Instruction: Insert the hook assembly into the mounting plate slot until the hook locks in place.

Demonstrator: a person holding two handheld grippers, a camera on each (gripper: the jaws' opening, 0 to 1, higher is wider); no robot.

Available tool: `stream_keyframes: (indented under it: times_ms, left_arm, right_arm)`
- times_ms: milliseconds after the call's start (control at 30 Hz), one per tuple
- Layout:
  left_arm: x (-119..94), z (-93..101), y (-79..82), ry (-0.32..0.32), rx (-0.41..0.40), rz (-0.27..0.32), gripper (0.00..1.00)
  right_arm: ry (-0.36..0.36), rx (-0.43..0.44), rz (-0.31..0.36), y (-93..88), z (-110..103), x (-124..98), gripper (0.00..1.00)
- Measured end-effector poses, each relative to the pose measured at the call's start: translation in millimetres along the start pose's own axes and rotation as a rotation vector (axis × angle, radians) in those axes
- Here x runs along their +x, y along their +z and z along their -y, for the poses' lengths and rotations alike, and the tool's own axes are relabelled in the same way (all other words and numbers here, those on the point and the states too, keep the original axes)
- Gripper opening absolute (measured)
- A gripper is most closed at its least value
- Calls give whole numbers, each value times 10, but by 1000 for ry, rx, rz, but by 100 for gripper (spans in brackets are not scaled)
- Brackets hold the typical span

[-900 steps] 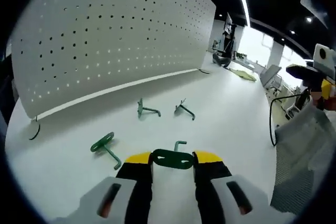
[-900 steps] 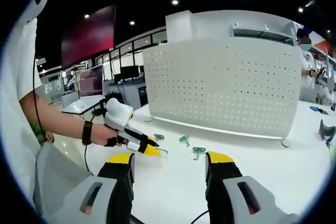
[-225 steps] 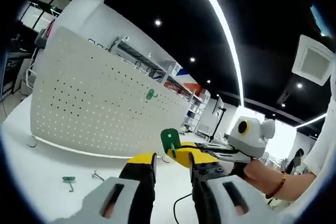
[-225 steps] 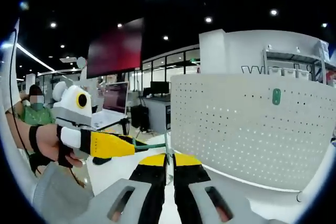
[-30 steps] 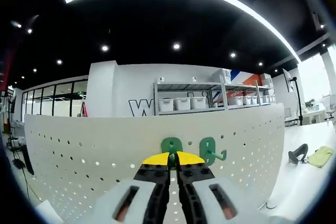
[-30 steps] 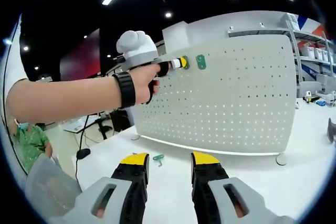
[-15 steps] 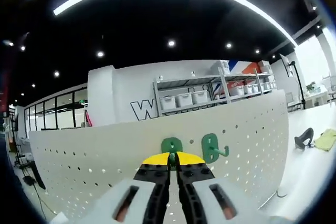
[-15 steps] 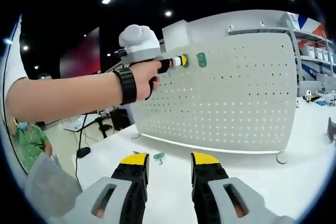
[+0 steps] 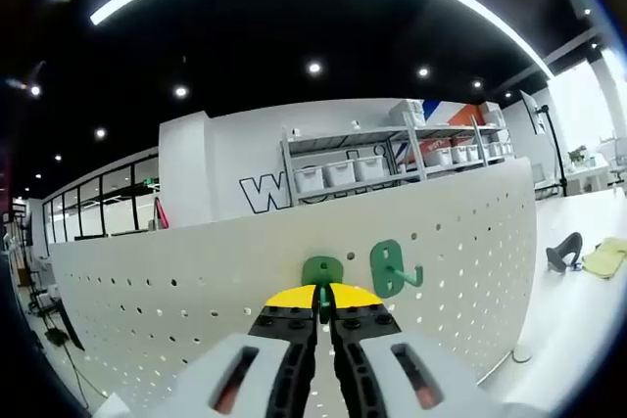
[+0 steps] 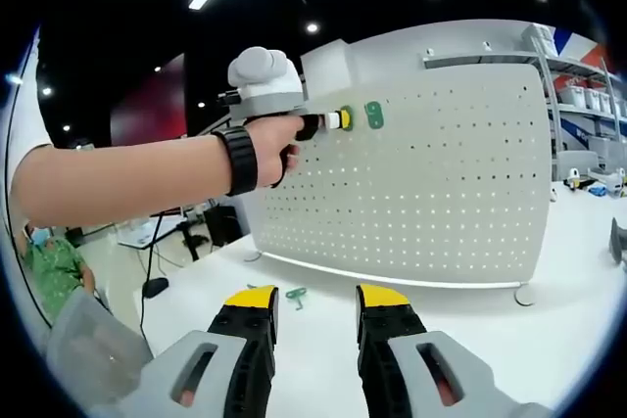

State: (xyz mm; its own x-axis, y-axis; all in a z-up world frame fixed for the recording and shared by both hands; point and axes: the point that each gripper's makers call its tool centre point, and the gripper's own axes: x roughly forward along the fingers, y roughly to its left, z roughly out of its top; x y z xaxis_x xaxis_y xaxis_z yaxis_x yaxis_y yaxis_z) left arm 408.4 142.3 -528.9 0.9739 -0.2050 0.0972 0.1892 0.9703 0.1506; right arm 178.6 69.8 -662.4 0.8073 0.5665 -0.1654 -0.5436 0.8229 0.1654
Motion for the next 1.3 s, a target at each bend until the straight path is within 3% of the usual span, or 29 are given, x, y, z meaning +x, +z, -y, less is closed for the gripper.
stream_keyframes:
  times_ms: [367, 867, 1300]
  left_arm:
    - [-12, -83, -21, 49, -113, -26, 4]
    - [28, -59, 42, 31, -111, -40, 5]
    - [69, -39, 141, 10, -131, 0, 7]
  right_arm:
    - [7, 1, 4, 15, -18, 2, 32]
    - [1, 4, 0, -7, -6, -11, 31]
    - [1, 3, -1, -11, -11, -18, 31]
